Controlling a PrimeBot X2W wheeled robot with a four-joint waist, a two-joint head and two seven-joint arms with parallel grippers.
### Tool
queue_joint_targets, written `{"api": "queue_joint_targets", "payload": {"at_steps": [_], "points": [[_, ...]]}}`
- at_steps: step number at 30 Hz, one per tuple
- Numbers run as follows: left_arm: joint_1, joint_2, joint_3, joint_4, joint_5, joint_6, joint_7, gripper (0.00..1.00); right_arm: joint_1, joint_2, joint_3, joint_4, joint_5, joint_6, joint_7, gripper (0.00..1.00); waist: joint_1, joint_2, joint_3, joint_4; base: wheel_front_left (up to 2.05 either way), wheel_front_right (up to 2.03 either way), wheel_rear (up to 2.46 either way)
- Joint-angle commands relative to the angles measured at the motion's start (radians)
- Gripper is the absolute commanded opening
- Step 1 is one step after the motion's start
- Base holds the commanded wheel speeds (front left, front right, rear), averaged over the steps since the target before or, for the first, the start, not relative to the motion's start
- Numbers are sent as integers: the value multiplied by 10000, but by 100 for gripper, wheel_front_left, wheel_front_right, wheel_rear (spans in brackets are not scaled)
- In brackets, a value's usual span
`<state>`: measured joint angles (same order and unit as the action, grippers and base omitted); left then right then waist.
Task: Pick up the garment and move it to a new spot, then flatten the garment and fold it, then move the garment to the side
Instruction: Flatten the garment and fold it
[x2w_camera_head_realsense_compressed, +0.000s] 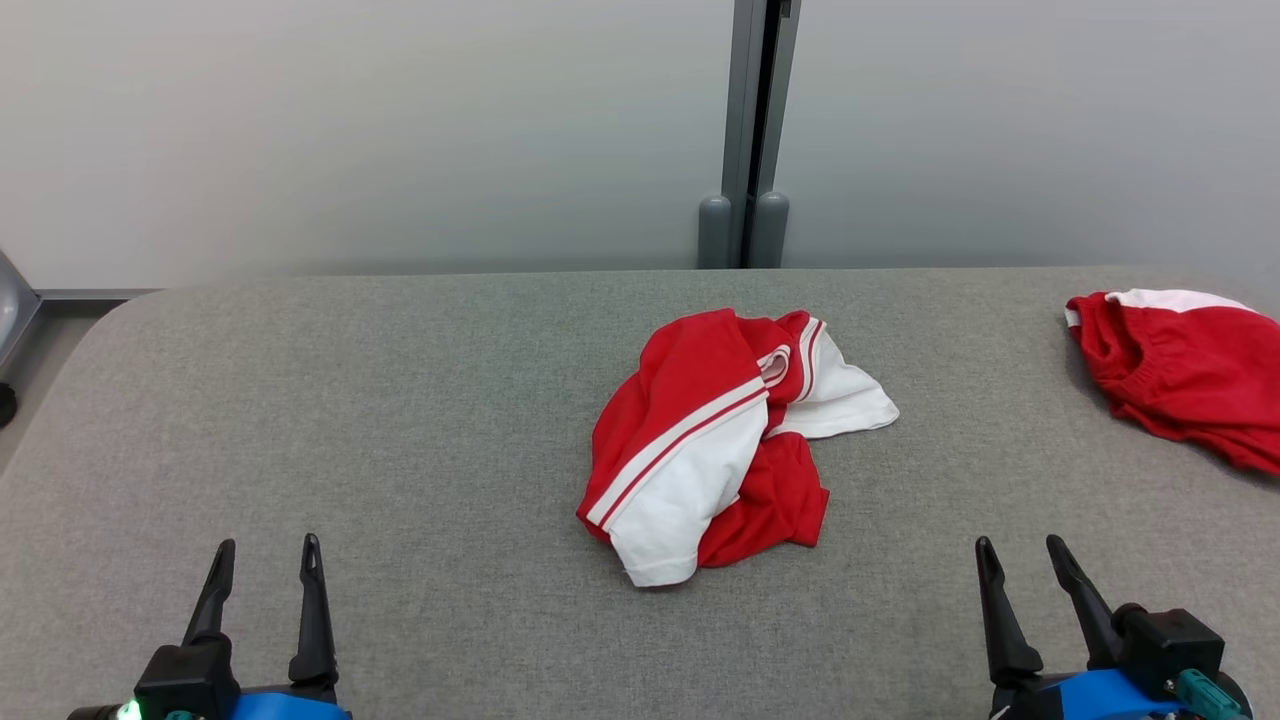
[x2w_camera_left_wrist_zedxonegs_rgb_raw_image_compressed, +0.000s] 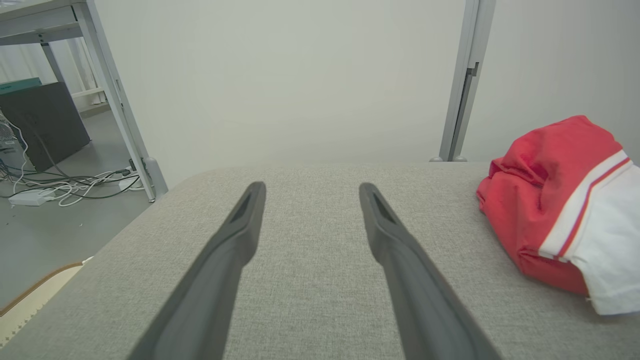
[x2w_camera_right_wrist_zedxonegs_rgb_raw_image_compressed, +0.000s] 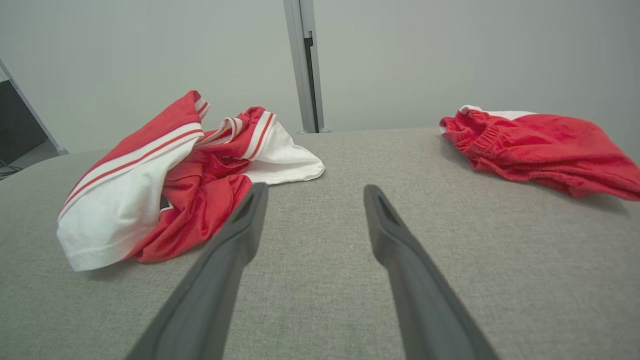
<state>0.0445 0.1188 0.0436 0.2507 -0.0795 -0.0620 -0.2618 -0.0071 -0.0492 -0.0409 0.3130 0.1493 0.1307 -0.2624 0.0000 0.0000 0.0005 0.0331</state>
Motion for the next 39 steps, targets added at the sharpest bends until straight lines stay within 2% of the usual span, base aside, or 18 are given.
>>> {"api": "queue_joint_targets", "payload": {"at_steps": [1,10,18,24,27,28,36,39], "points": [[13,-26,6,-4,36,-15,-44,100,97,-26,-7,21,-1,2,-36,100,0,0,-5,7,0,0,0],[-174,-56,56,13,95,-63,-45,100,-250,-26,146,72,-64,2,-36,100,0,0,57,118,0,0,0],[-586,-93,37,7,26,-155,-45,100,-2016,-25,992,550,-478,2,-36,100,0,0,531,487,0,0,0],[-903,-208,-71,0,79,-169,-43,100,-3760,-28,1603,1587,-708,2,86,100,0,0,888,884,0,0,0],[-1196,-288,-90,2,38,-233,-45,100,-5089,-62,1883,2724,-733,2,359,100,0,0,1236,1236,0,0,0],[-1196,-288,-90,2,38,-233,-45,100,-5089,-62,1883,2724,-733,2,359,100,0,0,1236,1236,0,0,0],[-1743,-445,-233,58,6,-317,-45,100,-6678,-336,2100,5262,-593,2,598,100,0,0,1940,1870,0,0,0],[-1824,-478,-200,101,-4,-322,-45,100,-6822,-229,2210,5900,181,2,498,100,0,0,2048,1950,0,0,0]]}}
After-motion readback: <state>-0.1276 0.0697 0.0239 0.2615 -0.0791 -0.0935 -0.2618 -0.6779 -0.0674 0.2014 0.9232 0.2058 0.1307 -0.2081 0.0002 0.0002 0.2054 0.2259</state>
